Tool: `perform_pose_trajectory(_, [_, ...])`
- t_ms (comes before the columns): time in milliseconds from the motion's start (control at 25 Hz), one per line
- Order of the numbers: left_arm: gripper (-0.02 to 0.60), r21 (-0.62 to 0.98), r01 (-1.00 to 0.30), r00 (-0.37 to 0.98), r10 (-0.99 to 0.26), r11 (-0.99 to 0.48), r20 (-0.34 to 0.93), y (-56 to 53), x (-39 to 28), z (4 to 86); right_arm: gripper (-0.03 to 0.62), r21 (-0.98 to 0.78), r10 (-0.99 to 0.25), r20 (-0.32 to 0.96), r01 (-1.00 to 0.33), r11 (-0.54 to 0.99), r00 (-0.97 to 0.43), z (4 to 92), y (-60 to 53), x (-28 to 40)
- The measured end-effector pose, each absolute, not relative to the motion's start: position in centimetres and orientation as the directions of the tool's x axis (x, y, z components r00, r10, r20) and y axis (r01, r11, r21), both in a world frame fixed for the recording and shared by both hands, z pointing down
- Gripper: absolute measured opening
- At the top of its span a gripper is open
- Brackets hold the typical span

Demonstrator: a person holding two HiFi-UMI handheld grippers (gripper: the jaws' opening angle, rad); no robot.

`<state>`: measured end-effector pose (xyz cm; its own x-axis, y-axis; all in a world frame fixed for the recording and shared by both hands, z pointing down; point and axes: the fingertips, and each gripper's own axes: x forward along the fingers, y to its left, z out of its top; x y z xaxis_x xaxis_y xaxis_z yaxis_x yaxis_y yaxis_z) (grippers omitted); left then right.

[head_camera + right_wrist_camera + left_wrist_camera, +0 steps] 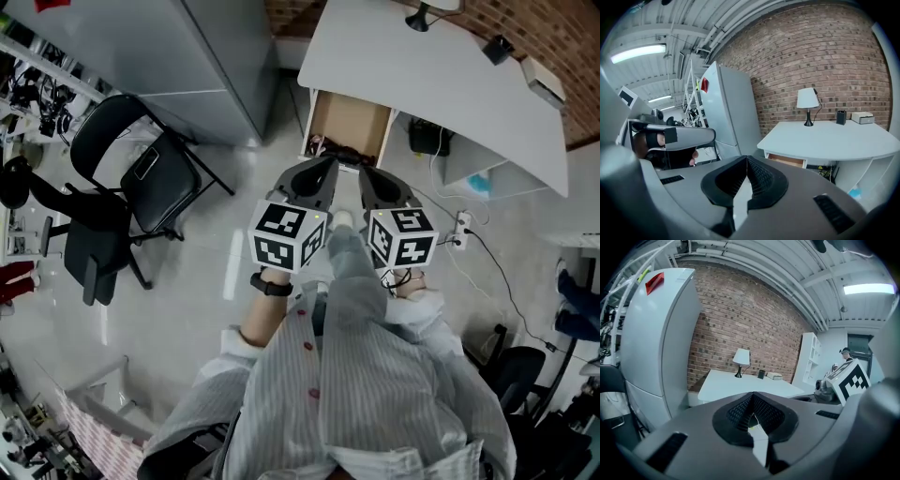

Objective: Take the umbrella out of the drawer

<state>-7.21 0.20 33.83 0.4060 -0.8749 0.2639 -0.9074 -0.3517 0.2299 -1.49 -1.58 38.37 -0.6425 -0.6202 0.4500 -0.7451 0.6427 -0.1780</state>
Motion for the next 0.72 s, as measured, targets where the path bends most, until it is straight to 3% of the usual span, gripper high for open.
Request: perform_pose_trajectory(720, [0.009, 0.223, -0.931, 0.35, -0.877, -0.289, 0.328, -20.1, -6.9, 35.0, 0.035, -0.177, -0.558, 0.478, -0.697, 0.695, -0.678, 38.1, -21.7, -1.7])
